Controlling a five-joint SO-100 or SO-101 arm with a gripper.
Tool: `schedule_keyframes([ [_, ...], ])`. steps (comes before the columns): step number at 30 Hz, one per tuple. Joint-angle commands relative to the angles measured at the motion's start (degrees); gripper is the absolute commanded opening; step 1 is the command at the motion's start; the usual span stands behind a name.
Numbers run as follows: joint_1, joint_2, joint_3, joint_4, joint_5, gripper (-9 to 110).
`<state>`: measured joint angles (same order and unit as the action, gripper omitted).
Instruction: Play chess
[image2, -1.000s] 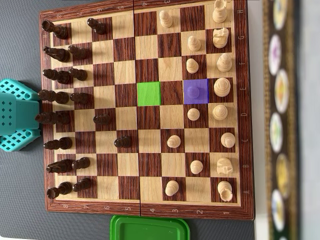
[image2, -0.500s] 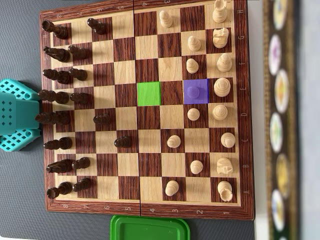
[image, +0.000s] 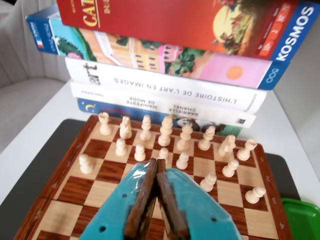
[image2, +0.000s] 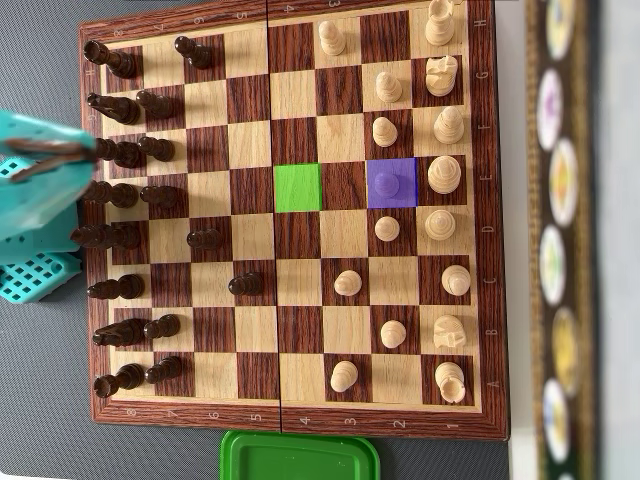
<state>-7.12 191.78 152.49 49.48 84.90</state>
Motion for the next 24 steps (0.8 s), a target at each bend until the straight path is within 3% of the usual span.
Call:
schedule_keyframes([
  [1, -1.93, -0.09, -2.11, 4.22, 0.35, 0],
  [12, -4.83, -2.20, 0.79, 10.02, 1.85, 0],
  [24, -4.75, -36.30, -17.93, 16.00, 2.02, 0],
])
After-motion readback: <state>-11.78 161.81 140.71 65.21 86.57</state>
